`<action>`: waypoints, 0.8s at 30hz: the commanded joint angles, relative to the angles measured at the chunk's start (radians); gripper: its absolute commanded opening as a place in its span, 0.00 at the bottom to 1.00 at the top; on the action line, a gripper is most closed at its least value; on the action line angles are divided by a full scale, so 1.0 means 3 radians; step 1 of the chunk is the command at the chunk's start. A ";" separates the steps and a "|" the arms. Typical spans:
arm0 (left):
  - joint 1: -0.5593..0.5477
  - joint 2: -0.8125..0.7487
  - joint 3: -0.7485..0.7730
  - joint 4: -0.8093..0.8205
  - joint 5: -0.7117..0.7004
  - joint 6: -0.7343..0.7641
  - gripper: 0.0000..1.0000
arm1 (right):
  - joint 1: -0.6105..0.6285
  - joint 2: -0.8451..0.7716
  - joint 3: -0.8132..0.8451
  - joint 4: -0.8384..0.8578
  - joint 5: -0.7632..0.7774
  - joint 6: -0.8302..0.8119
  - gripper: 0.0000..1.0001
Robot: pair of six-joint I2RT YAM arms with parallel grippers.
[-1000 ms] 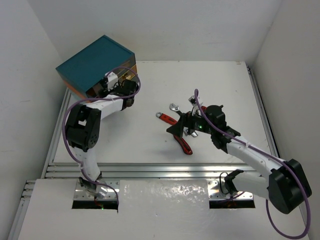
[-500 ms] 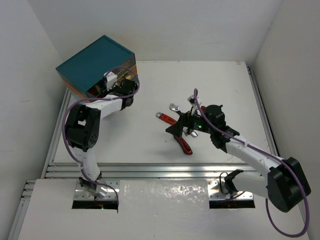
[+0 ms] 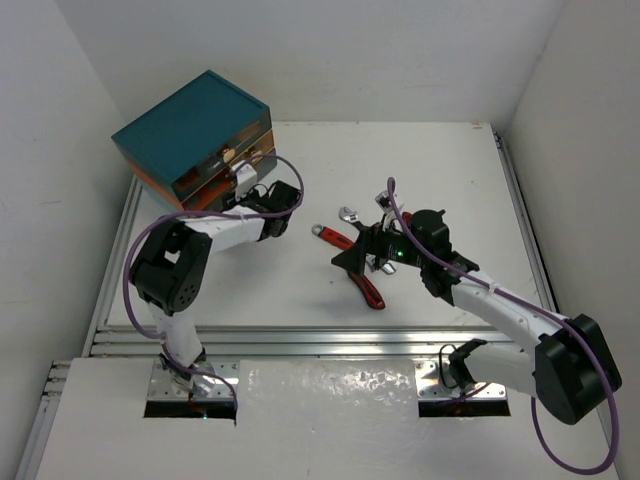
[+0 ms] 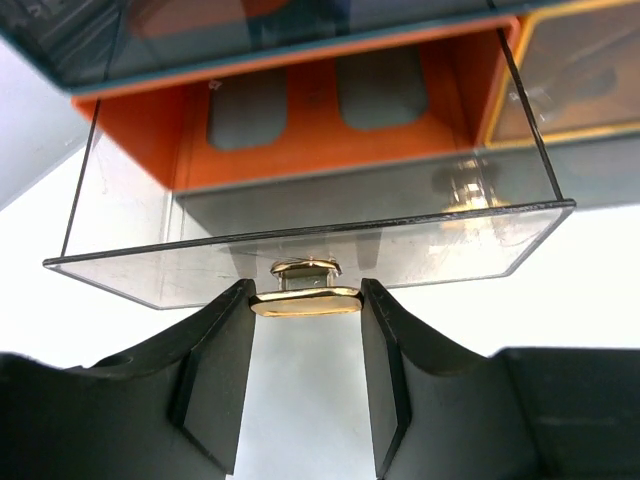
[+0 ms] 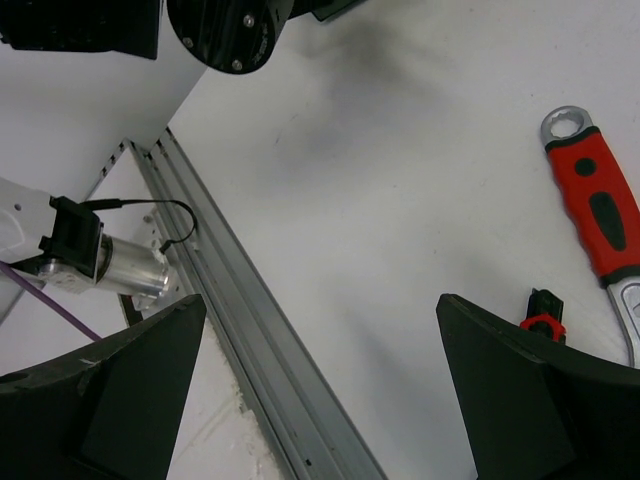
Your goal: Sort the tools into containers
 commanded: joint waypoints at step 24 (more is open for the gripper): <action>-0.0612 -0.0543 -0.0067 -0.0362 0.0445 -0.0705 0.93 | -0.0007 0.0500 0.0761 -0.1626 0.0965 -0.0960 0.95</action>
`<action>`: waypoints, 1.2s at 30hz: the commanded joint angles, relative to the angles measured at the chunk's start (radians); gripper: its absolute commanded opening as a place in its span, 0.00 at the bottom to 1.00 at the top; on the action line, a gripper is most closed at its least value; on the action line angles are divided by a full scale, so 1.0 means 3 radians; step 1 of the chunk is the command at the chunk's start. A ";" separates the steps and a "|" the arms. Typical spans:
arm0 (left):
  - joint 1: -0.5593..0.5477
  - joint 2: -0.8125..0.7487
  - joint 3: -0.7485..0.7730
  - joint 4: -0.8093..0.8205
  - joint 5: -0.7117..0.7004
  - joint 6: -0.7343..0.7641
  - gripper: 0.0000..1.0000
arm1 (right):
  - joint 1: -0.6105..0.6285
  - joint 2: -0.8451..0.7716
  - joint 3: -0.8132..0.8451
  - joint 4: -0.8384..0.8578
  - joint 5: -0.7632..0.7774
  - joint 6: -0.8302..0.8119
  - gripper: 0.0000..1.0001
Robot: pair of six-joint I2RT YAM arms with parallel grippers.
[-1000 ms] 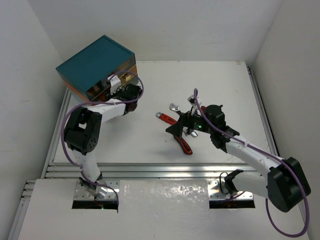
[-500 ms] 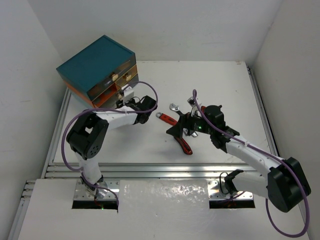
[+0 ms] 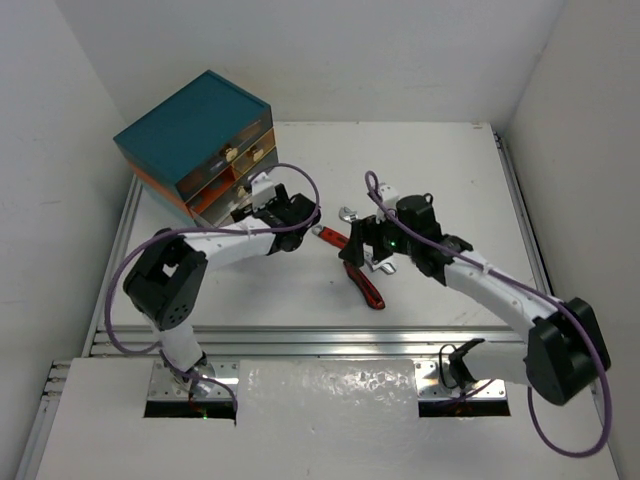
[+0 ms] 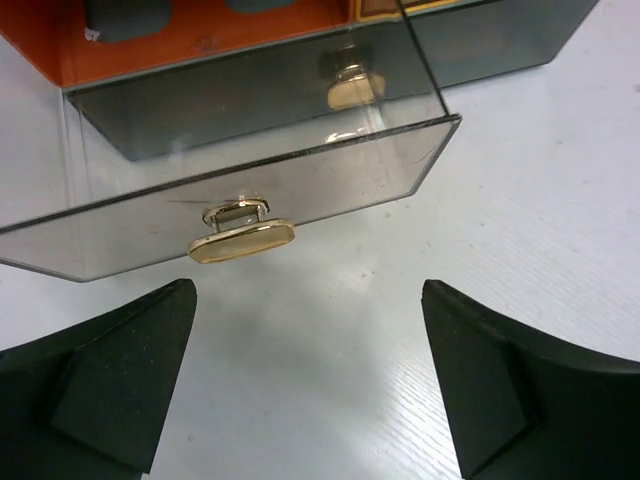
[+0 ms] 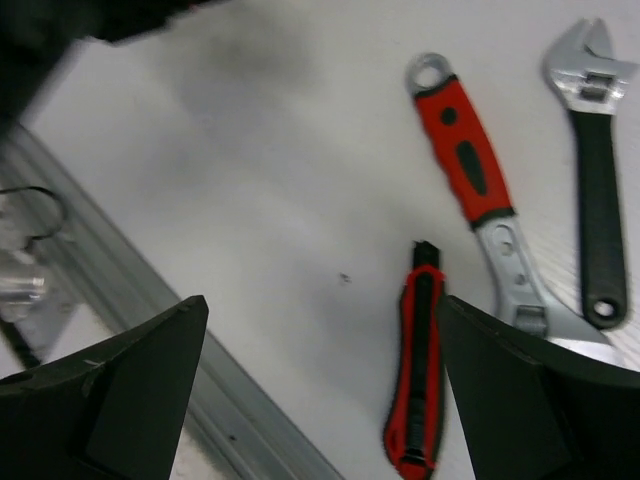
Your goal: Sort the tools into containers
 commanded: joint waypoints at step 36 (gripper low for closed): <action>-0.0024 -0.3150 -0.1845 0.1873 0.3773 0.0547 0.99 | 0.0847 -0.0043 -0.0096 0.0287 0.0342 0.0074 0.00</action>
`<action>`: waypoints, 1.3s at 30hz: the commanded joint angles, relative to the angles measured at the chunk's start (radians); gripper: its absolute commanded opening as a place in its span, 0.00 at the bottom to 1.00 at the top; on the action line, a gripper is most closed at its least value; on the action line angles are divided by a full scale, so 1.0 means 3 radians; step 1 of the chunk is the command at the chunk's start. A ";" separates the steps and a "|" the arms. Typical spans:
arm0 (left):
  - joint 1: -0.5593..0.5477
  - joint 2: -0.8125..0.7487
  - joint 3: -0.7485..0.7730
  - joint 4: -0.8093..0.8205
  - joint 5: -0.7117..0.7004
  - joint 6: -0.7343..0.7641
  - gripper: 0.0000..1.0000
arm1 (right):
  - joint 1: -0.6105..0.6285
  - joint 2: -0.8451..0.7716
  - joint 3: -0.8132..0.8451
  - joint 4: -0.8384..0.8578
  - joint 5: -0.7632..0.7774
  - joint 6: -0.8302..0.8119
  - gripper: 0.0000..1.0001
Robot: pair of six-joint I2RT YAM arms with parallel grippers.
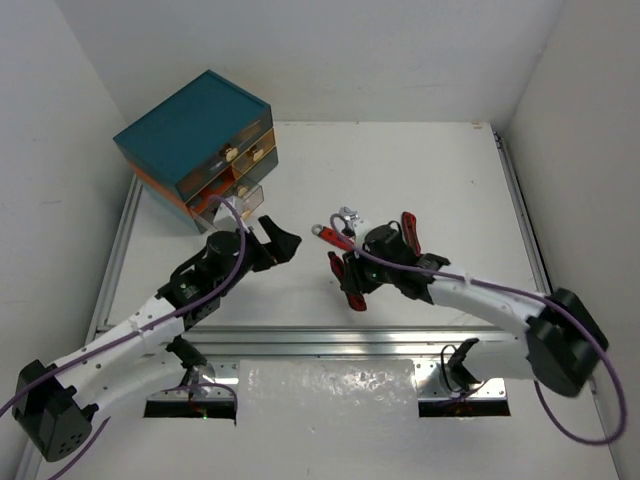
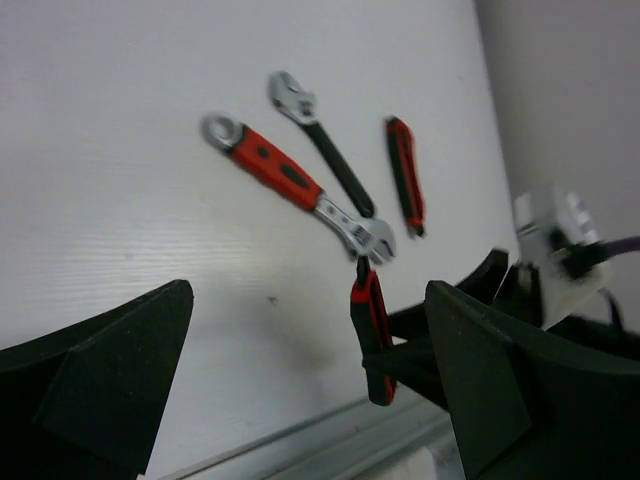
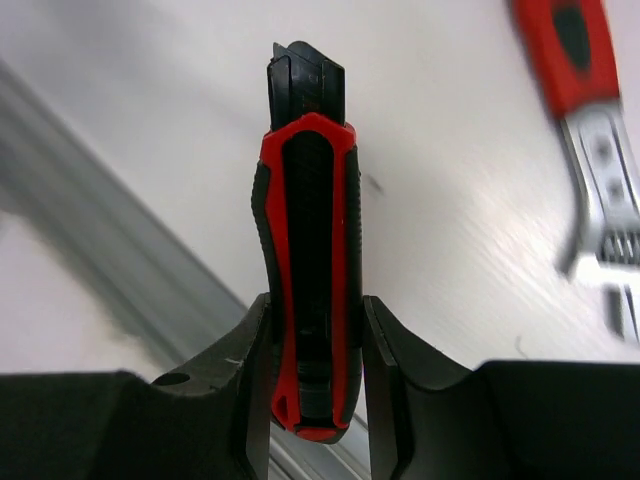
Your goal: Sort the tools into containers
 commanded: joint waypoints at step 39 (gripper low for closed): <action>0.1303 0.1359 0.2155 -0.0923 -0.0767 0.1046 0.00 | 0.0268 -0.1406 0.0249 -0.0231 0.0906 0.0045 0.99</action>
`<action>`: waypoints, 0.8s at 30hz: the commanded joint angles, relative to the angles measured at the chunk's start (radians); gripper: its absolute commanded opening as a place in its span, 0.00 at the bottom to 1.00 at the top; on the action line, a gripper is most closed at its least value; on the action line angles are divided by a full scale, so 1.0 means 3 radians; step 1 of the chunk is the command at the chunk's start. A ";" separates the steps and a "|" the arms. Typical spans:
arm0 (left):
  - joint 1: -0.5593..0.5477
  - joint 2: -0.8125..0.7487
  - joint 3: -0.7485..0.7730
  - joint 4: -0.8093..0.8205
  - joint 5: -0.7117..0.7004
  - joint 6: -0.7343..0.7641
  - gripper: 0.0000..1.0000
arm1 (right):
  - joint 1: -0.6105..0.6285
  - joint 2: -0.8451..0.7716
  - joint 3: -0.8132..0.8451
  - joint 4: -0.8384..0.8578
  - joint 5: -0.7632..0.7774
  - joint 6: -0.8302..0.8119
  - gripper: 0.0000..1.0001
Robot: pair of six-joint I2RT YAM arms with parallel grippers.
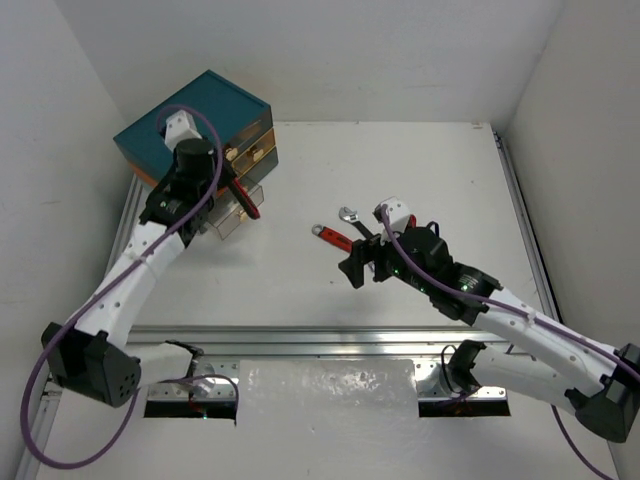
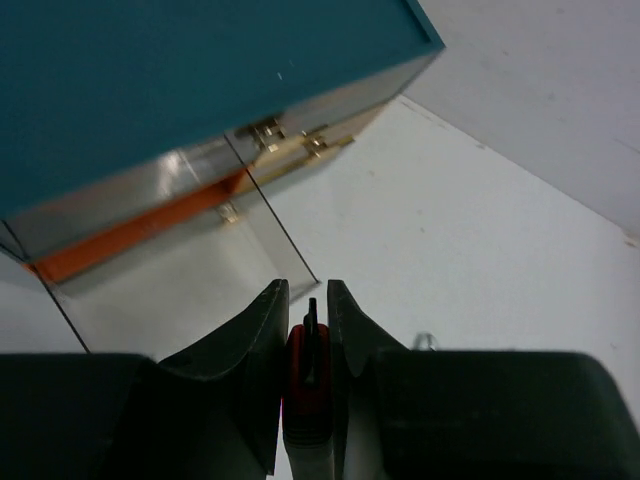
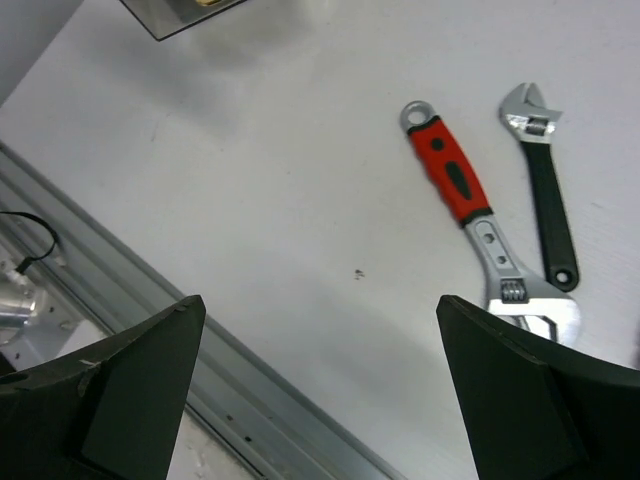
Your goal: Sort the tools into containers
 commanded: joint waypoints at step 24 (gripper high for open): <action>0.0368 0.0911 0.0411 0.0321 -0.0786 0.1393 0.08 | -0.0032 -0.0062 -0.0048 -0.0097 -0.0304 -0.0426 0.99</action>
